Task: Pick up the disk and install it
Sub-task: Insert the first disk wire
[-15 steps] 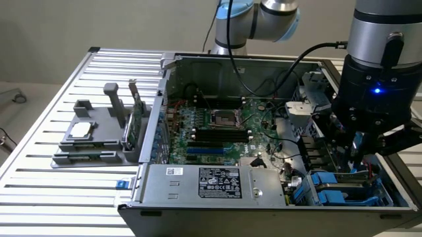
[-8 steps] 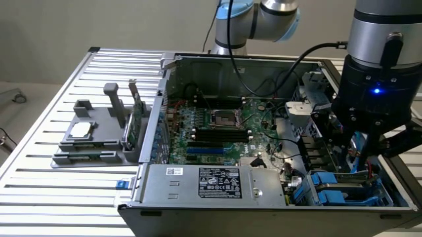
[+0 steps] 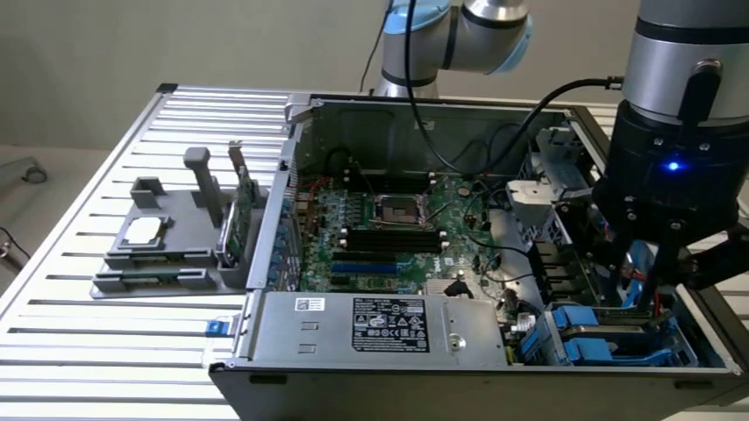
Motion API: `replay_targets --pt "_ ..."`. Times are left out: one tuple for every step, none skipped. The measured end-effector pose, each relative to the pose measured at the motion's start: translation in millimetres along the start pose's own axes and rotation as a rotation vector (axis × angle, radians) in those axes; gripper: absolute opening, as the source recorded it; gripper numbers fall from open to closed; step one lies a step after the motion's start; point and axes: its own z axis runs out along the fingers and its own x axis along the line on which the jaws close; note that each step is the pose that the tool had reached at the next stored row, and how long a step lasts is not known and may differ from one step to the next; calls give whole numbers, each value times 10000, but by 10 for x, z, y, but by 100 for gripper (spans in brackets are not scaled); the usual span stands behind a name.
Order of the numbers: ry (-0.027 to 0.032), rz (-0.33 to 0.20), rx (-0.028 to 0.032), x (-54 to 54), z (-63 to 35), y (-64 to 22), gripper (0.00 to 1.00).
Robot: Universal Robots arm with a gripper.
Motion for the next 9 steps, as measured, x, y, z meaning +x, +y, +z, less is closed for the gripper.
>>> replay_targets --pt "2 40 11 -8 1 -10 31" --pt "3 72 21 -16 2 -20 31" --pt "5 97 30 -24 3 -30 31" --pt "7 120 38 -33 3 -41 31" --pt "11 140 42 -40 5 -50 31" --pt "20 158 36 -44 5 -56 31" --pt "20 164 37 -43 5 -55 31" --pt "21 170 38 -43 6 -55 31" --pt "21 176 40 -44 5 -55 31"
